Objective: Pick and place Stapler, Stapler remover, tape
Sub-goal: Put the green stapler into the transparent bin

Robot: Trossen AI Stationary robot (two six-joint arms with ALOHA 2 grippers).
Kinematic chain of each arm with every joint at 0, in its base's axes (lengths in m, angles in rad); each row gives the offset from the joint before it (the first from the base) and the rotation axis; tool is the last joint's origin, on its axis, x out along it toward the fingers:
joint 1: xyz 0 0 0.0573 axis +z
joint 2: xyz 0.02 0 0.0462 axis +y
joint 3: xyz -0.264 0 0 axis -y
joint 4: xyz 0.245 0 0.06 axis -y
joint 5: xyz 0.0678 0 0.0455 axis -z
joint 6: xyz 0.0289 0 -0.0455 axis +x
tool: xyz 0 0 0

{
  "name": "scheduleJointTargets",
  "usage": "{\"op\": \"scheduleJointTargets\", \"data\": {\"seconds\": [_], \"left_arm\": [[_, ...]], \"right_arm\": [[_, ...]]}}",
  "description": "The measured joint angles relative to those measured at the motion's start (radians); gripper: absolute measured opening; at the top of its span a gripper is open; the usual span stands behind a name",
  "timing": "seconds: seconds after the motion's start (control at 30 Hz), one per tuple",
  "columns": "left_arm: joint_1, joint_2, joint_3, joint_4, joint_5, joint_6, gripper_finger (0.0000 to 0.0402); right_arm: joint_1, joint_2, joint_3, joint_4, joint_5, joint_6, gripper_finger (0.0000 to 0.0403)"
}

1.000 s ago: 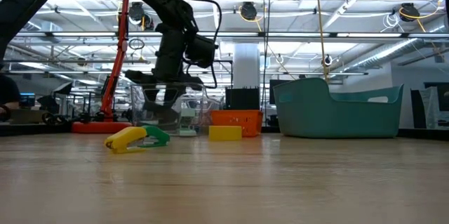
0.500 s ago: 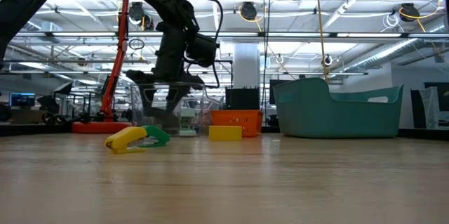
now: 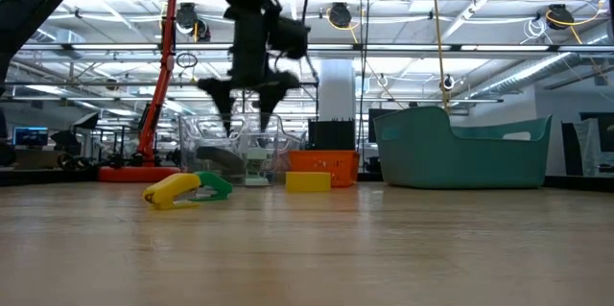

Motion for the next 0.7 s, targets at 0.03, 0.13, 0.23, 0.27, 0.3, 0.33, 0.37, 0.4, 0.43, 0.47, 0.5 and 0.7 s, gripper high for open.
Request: {"op": "scheduleJointTargets", "data": {"seconds": [0.03,0.13,0.23,0.27,0.3,0.33,0.37,0.4,0.43,0.47,0.5,0.7], "left_arm": [[0.000,0.000,0.034,0.003,-0.001,0.004,0.0338],[-0.008,-0.001,0.140,0.008,0.005,0.019,0.0333],[-0.032,-0.002,0.252,0.014,0.035,0.042,0.0324],[-0.045,-0.002,0.286,0.019,0.056,0.054,0.0321],[-0.060,-0.002,0.319,0.021,0.076,0.068,0.0318],[-0.077,-0.002,0.350,0.026,0.096,0.084,0.0315],[-0.096,-0.002,0.376,0.034,0.124,0.101,0.0312],[-0.118,-0.002,0.399,0.042,0.159,0.121,0.0309],[-0.144,-0.002,0.419,0.049,0.196,0.140,0.0306],[-0.171,-0.002,0.433,0.065,0.233,0.155,0.0304],[-0.199,-0.002,0.445,0.082,0.267,0.164,0.0302],[-0.385,-0.002,0.456,0.170,0.311,0.196,0.0296]], "right_arm": [[0.000,0.000,0.000,0.000,0.000,0.000,0.0157],[0.000,0.000,0.000,0.000,0.000,-0.004,0.0157],[0.000,0.000,0.000,0.000,0.000,-0.004,0.0157],[0.000,-0.001,0.000,0.000,0.000,-0.004,0.0157],[0.000,-0.002,0.000,0.000,-0.001,-0.004,0.0157],[0.000,-0.003,0.000,0.000,-0.002,-0.004,0.0157],[0.000,-0.005,0.000,0.000,-0.003,-0.004,0.0157],[0.000,-0.007,0.000,0.000,-0.004,-0.005,0.0157],[0.000,-0.009,0.000,0.000,-0.004,-0.005,0.0157],[0.000,-0.012,0.000,-0.001,-0.005,-0.007,0.0157],[0.000,-0.016,0.000,-0.001,-0.006,-0.012,0.0157],[0.000,-0.053,0.000,-0.001,-0.035,-0.040,0.0157]]}}
